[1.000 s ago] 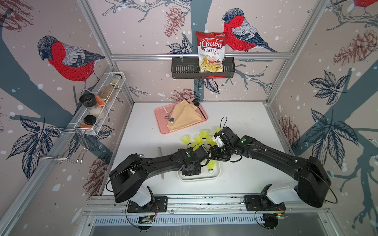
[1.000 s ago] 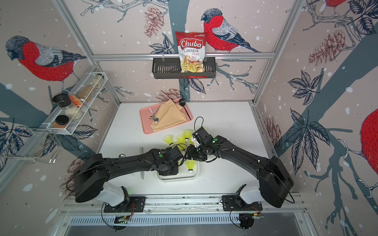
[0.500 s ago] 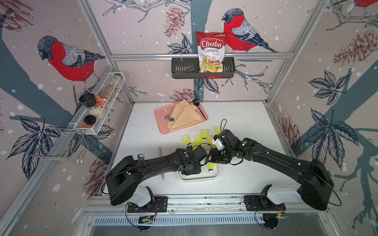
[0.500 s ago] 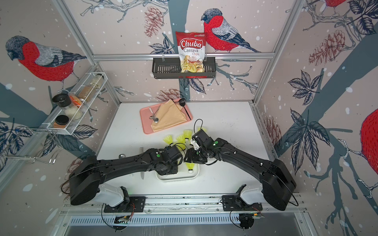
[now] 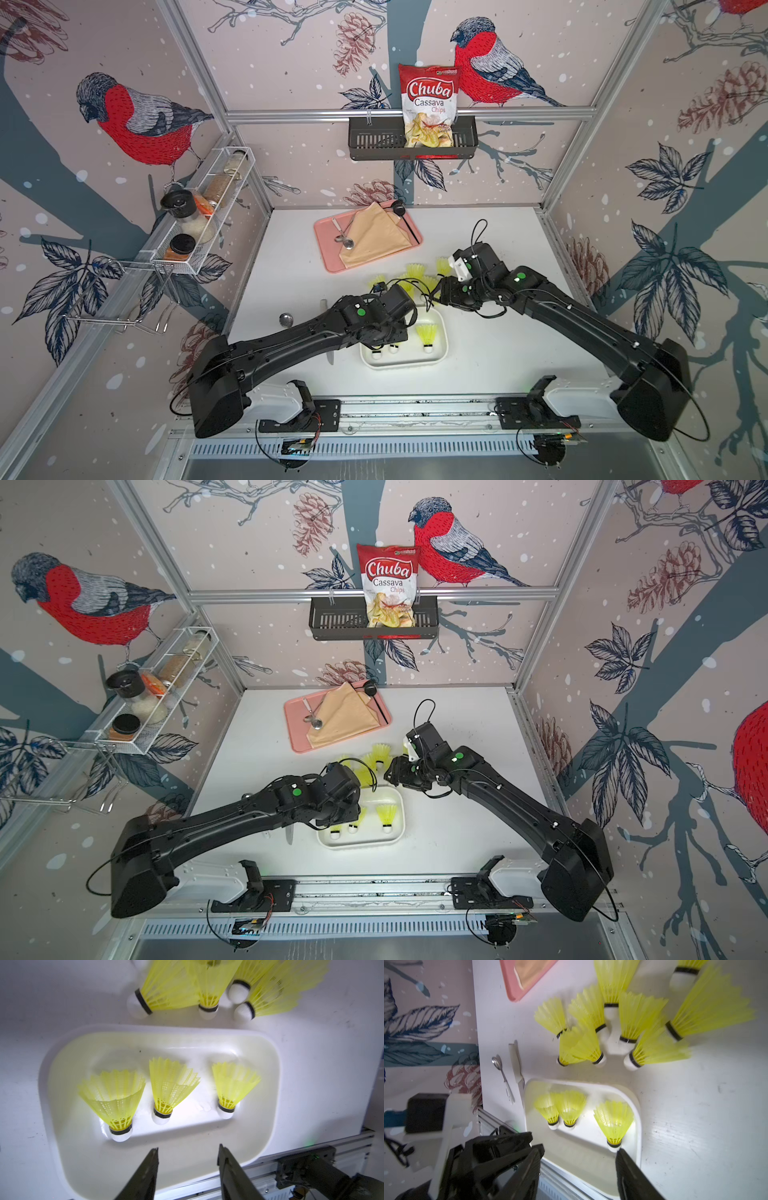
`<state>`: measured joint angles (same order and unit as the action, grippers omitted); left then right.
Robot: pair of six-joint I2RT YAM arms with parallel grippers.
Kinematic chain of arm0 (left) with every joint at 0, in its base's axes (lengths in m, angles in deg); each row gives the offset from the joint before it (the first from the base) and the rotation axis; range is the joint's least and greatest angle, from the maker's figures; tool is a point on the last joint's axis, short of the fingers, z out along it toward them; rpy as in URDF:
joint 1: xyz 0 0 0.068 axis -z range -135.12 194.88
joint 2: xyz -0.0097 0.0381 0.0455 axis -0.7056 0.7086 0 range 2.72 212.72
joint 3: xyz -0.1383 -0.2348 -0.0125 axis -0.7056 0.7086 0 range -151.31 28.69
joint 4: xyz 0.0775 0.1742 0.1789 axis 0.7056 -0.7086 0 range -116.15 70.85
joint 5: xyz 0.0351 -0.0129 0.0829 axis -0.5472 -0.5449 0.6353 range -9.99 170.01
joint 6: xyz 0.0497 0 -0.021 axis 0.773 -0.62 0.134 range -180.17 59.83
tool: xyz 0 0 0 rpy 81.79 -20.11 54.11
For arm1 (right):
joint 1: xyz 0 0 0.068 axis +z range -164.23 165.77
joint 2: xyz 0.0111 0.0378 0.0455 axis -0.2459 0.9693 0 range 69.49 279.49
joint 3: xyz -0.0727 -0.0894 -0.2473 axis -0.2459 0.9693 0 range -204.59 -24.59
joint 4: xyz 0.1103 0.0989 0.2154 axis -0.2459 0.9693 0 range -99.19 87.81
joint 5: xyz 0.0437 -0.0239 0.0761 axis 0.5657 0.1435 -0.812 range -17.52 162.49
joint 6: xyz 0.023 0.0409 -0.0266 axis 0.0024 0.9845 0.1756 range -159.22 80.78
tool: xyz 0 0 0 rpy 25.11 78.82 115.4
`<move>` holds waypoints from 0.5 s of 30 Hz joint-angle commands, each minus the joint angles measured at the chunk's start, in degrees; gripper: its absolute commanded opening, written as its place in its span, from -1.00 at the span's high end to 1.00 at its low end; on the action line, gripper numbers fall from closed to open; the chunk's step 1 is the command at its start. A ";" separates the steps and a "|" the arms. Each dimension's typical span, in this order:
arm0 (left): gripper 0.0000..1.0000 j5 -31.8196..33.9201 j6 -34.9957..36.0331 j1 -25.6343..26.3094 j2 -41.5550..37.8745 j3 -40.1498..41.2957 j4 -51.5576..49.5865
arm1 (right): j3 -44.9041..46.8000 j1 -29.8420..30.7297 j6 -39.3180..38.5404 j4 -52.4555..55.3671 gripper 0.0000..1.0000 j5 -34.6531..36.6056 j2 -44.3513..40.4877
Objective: Put the shuttlecocks into the storage box
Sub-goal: Place the shuttlecock in the storage box, then pick up the shuttlecock at the center of the board.
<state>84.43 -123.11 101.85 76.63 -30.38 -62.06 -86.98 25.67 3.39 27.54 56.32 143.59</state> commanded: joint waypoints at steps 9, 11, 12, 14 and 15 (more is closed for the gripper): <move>-0.19 -14.90 18.79 -18.54 0.75 -3.30 17.36 | 2.96 -2.11 7.10 -3.56 -0.18 13.29 7.25; -0.19 -20.94 19.69 -22.51 1.06 0.09 24.17 | 2.81 -1.89 7.76 -4.74 -0.19 14.05 9.67; -0.19 -22.55 19.91 -23.95 1.44 1.30 26.89 | 2.67 -1.87 8.28 -5.30 -0.20 14.18 10.99; -0.19 -23.90 20.96 -25.46 2.71 1.59 29.44 | 2.63 -1.80 9.60 -6.67 -0.21 13.59 13.66; -0.19 -24.66 21.62 -25.89 3.67 1.59 30.15 | 2.49 -1.52 10.12 -7.62 -0.21 13.21 14.86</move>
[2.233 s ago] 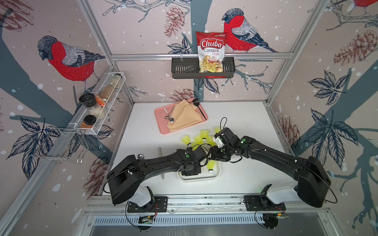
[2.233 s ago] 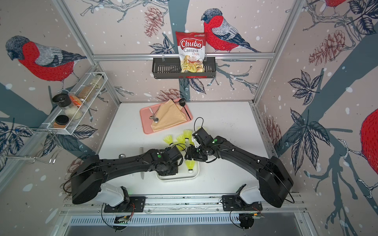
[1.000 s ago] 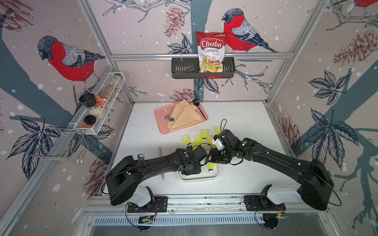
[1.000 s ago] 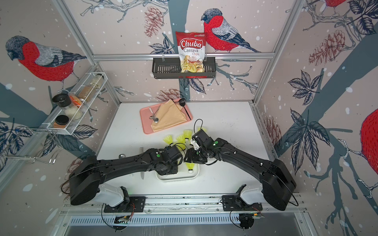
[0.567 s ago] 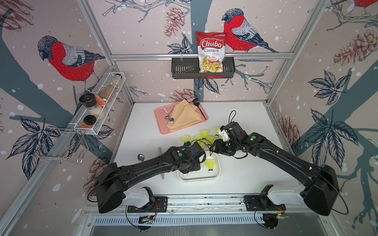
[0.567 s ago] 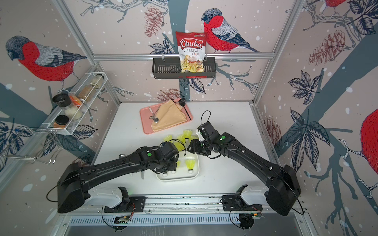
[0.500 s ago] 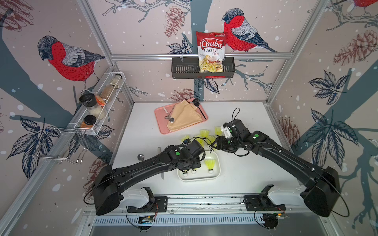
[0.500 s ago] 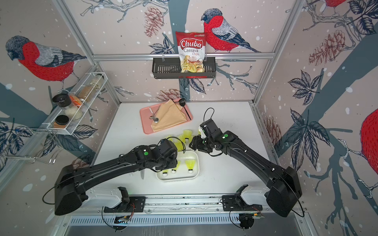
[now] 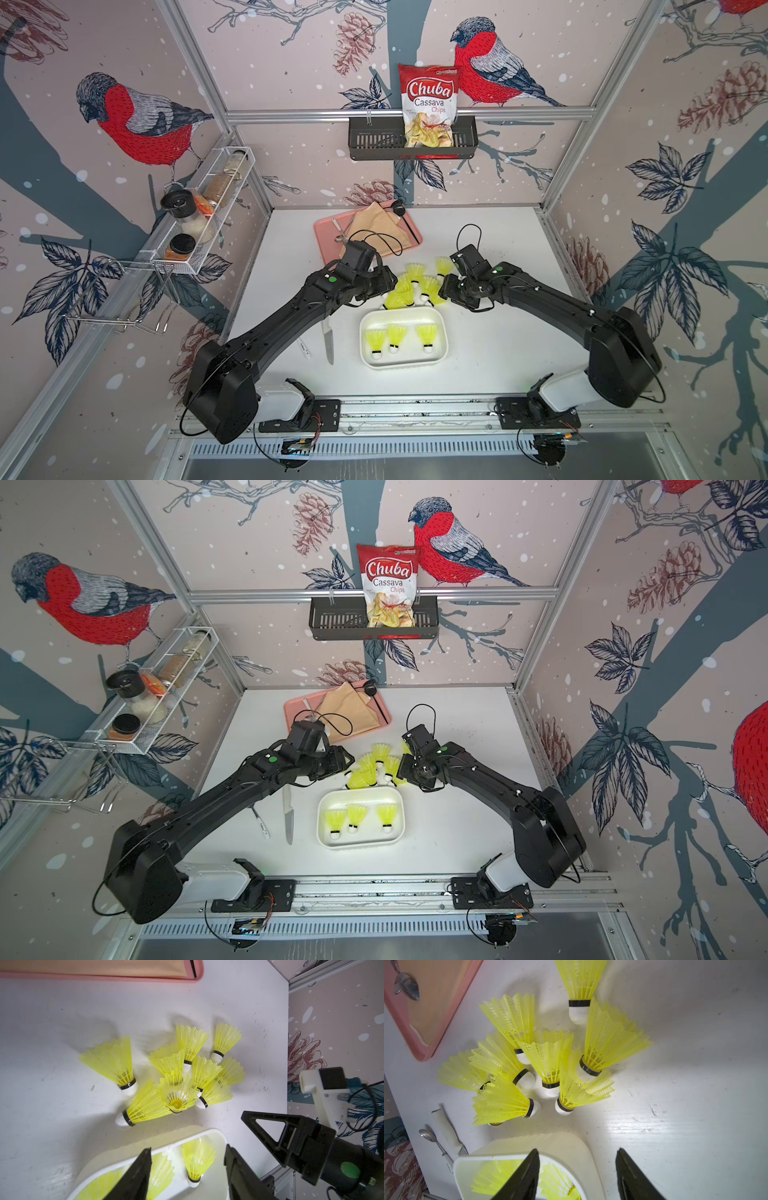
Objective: Put the shuttlecocks into the storage box
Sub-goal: Pick up the shuttlecock at the center of the board.
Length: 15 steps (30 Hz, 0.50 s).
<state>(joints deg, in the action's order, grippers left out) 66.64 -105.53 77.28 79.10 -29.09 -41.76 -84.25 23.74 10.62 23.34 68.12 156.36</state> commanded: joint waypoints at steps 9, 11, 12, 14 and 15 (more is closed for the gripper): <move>-0.17 -12.35 6.51 -1.75 8.05 0.30 13.35 | -2.08 2.08 7.38 -7.39 -0.25 0.03 10.50; -0.17 -12.83 6.52 -1.75 8.67 0.30 13.79 | -2.54 1.89 7.93 -7.23 -0.25 0.21 11.86; -0.16 -13.07 6.51 -1.76 8.95 0.30 14.11 | -2.57 1.76 8.16 -7.50 -0.24 0.15 12.54; -0.16 -13.37 6.52 -1.77 9.39 0.30 14.35 | -2.48 1.29 8.68 -8.28 -0.22 -0.42 13.82; -0.16 -13.53 6.50 -1.75 9.65 0.30 14.35 | -2.46 0.99 8.84 -8.82 -0.20 -1.02 14.56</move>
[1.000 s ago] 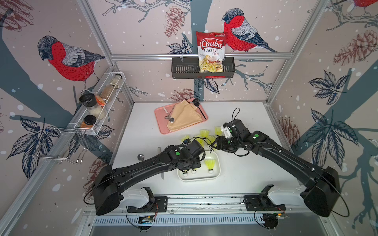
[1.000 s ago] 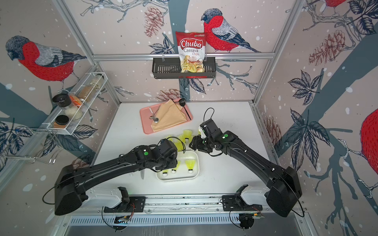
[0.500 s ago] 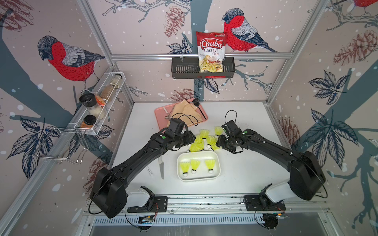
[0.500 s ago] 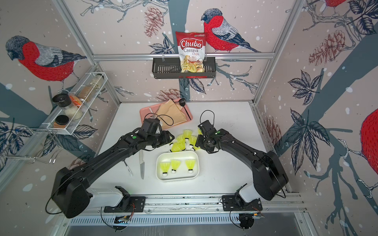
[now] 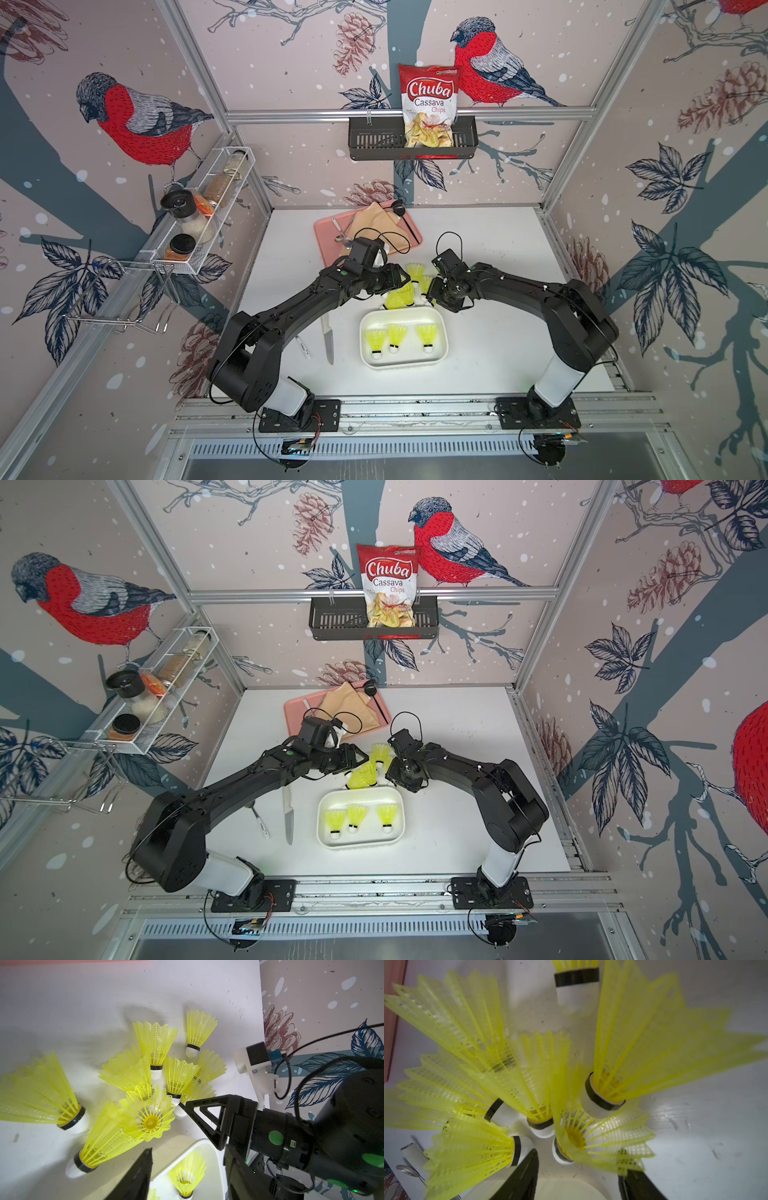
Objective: Put the shuttlecocks into the storage box
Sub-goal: Pick up the shuttlecock at the center of the board.
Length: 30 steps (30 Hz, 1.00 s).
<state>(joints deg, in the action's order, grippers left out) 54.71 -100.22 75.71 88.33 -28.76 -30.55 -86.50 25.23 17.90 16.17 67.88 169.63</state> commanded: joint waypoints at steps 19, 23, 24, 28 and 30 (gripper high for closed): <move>-0.11 -5.28 -2.29 3.98 5.95 -1.36 8.61 | -4.03 -7.94 -11.38 5.42 -0.19 7.93 3.72; -0.08 -5.83 -3.34 5.24 7.98 -2.01 10.37 | -3.83 -6.77 -8.46 4.40 -0.17 7.93 3.82; -0.08 -5.92 -3.42 5.38 8.46 -2.30 10.57 | -3.83 -6.64 -7.77 4.04 -0.15 8.09 3.94; -0.08 -6.22 -3.13 5.56 9.91 -3.82 10.52 | -3.79 -6.68 -5.77 2.88 -0.07 8.44 5.20; -0.08 -6.19 -2.70 5.56 10.75 -4.63 10.11 | -3.62 -6.68 -5.29 2.49 -0.01 8.73 5.83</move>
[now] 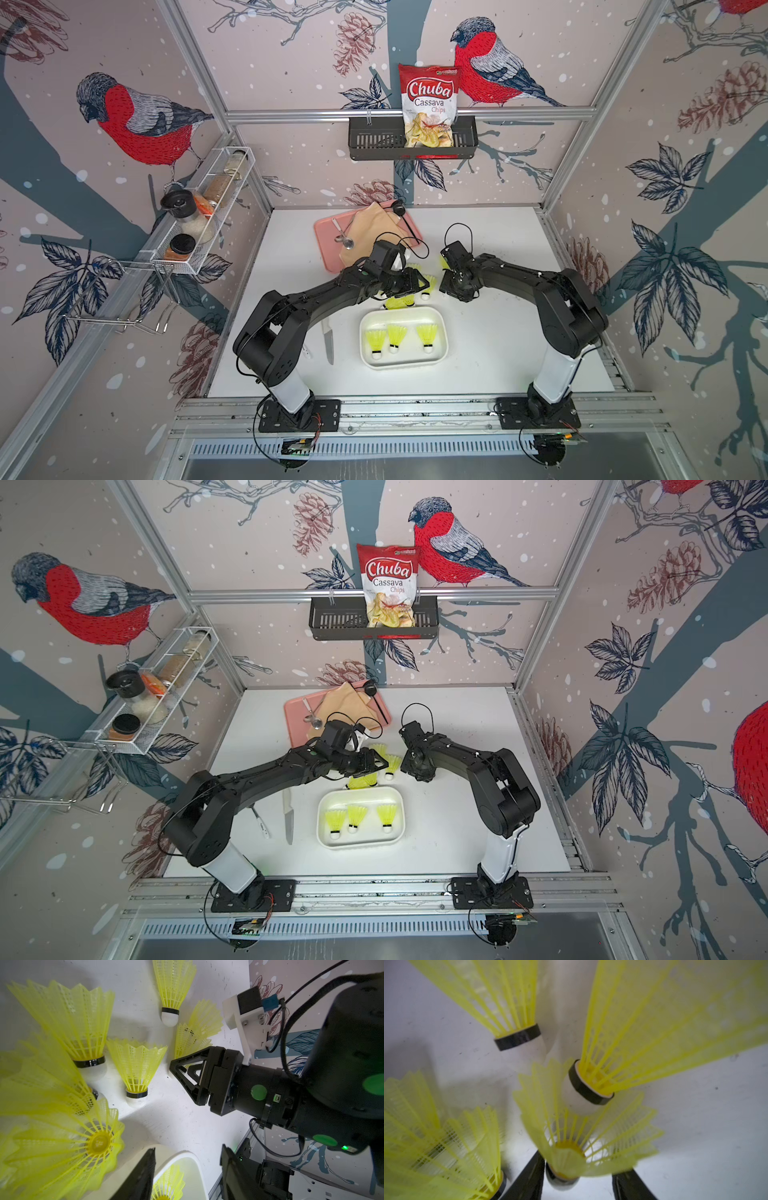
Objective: Put the shuttlecocks into the storage box
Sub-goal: Pick up the shuttlecock at the center of the board.
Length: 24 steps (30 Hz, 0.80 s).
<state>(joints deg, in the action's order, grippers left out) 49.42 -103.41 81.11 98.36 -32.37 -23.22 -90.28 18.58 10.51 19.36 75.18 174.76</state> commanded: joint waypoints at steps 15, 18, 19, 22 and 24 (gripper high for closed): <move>-0.10 0.55 1.73 -0.46 9.53 -10.26 -5.68 | 1.27 0.75 3.07 -0.51 0.30 1.08 1.36; -0.11 1.05 1.72 -0.47 10.27 -11.01 -6.57 | 0.92 1.36 3.17 0.30 0.23 0.94 1.18; -0.12 1.29 1.64 -0.46 10.36 -11.01 -6.73 | 0.83 1.69 3.26 0.69 0.17 0.99 1.17; -0.14 1.50 1.60 -0.47 10.70 -11.19 -6.87 | 1.07 2.40 3.75 0.91 0.15 1.08 1.14; -0.17 1.74 1.65 -0.46 10.89 -11.36 -7.09 | 1.52 2.29 4.01 0.72 0.23 1.17 1.42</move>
<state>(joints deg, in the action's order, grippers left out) 50.42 -102.21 80.82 109.05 -43.23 -29.32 -89.50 20.73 13.27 16.33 78.00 175.59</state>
